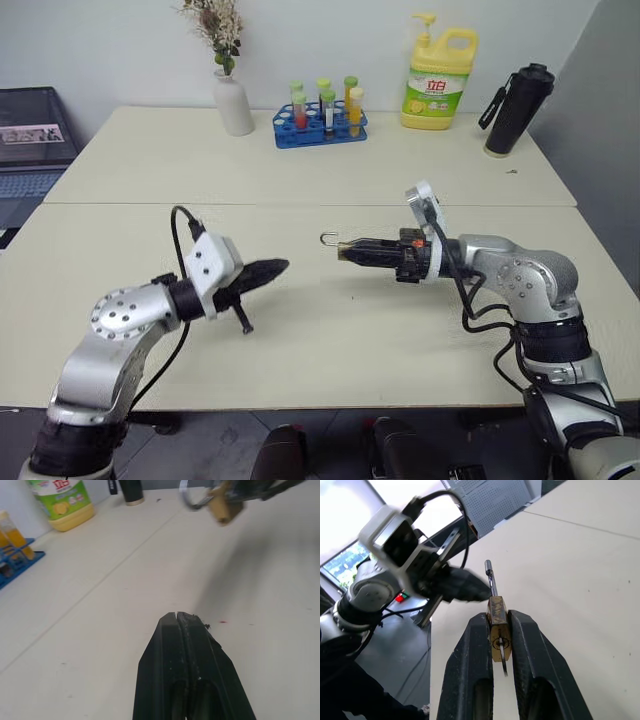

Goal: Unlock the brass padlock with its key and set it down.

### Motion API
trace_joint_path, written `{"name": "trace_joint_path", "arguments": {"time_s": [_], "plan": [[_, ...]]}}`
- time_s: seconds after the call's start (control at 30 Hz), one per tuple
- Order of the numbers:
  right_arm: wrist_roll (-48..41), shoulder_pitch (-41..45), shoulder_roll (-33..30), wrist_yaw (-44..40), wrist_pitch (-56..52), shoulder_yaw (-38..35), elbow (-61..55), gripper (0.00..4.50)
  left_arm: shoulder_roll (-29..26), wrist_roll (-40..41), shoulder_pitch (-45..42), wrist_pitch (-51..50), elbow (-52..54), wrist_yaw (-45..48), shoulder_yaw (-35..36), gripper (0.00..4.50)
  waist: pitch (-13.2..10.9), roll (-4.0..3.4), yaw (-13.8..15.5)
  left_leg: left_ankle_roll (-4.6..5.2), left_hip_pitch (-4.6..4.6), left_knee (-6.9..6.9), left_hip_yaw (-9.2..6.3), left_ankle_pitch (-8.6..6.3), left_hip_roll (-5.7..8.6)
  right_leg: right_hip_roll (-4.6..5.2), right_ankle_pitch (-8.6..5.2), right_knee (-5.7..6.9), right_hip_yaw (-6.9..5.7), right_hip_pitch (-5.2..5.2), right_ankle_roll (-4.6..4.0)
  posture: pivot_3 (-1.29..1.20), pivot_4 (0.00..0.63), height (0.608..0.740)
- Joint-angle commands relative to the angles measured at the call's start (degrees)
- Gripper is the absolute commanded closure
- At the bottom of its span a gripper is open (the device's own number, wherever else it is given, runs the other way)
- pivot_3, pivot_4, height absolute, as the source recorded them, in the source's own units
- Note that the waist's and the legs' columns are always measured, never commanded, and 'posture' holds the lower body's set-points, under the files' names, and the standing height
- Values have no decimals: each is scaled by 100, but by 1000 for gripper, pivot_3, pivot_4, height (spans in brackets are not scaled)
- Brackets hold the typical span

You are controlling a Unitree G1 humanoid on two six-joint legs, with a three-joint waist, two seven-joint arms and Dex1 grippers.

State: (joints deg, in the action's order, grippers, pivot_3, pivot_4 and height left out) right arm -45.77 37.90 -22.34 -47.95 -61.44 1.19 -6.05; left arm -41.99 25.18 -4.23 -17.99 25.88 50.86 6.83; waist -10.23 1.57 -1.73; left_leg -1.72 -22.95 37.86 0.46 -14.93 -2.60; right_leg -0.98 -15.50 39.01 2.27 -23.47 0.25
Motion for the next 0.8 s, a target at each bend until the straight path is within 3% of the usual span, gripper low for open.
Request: {"name": "trace_joint_path", "arguments": {"time_s": [0.03,0.33,0.8], "plan": [[-331,-96,21,267,-413,-200,-267,4351,-271,588,343,-379,781,130,449,4500,0,-1,2,0,1,0,-1,0,0,0,-1,0,-1,0,1,0,150,740],[-65,-392,392,1404,-1007,-46,9,4351,-972,1046,1289,-885,1536,561,852,4500,-1,-3,-14,0,6,-1,2,0,-3,-6,-14,1,3,-1,15,0,150,740],[313,-643,1089,2135,-1263,134,299,4351,-942,745,1489,-541,1234,644,862,4500,-2,-5,-16,0,3,-4,7,0,-3,-7,-16,1,6,-8,13,0,150,740]]}}
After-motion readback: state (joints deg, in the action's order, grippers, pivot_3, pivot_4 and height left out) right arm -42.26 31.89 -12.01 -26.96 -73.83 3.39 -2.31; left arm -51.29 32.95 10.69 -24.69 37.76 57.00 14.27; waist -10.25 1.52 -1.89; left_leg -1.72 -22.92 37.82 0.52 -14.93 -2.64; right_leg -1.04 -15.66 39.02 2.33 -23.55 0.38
